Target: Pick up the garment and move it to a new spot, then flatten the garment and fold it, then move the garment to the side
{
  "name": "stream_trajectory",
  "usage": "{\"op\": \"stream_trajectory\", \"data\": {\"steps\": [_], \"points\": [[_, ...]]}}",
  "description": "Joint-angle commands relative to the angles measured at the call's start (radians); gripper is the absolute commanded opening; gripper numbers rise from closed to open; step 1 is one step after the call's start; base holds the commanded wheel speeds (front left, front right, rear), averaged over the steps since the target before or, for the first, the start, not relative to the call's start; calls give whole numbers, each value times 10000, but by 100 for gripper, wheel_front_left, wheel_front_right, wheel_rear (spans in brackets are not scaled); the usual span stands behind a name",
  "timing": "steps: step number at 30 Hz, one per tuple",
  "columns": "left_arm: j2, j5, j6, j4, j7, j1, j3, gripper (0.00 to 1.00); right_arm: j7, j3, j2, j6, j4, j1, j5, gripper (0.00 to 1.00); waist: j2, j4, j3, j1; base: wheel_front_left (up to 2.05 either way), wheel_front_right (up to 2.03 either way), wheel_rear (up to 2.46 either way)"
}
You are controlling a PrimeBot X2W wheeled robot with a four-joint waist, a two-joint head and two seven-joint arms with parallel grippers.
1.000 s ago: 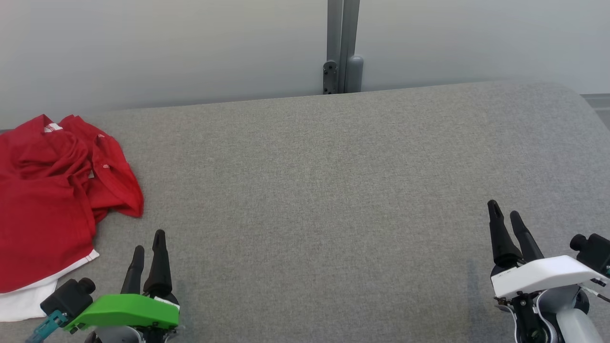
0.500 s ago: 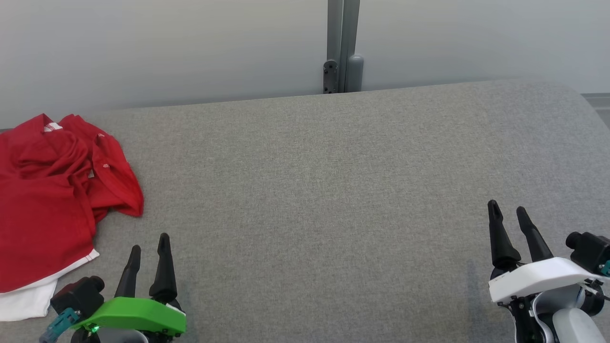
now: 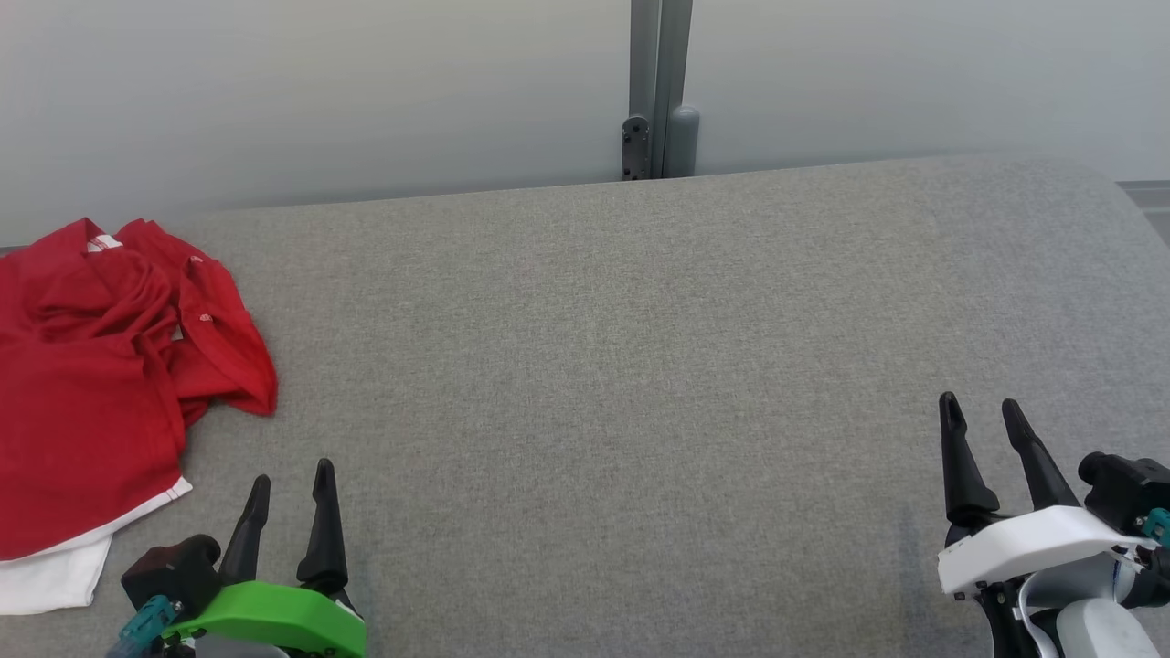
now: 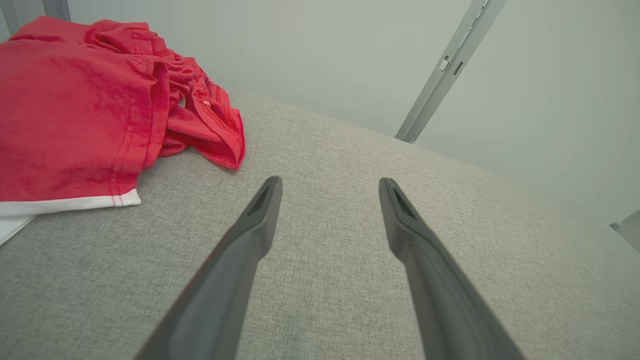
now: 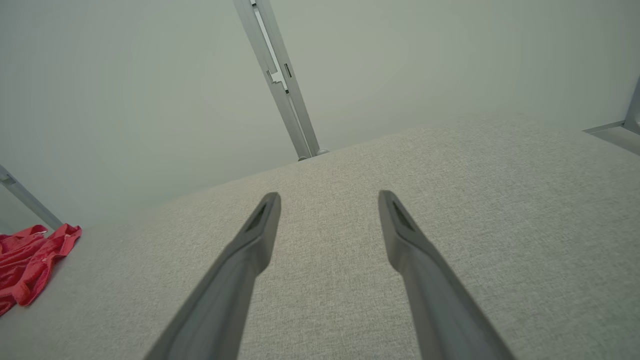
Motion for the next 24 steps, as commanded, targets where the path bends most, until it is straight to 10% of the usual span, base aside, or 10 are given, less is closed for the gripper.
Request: {"op": "stream_trajectory", "data": {"steps": [1, 24], "points": [[105, 320, 60, -41, -101, 22, 0, 100, -104, -20, -67, 2, -50, 28, -313, 100, -1, 6, -1, -1, 0, 0, 0], [30, 2088, -37, 160, -601, 157, 60, 100, -606, -110, 18, 3, -105, 267, -1707, 100, -1, 16, 8, -1, 0, 0, 0]]}}
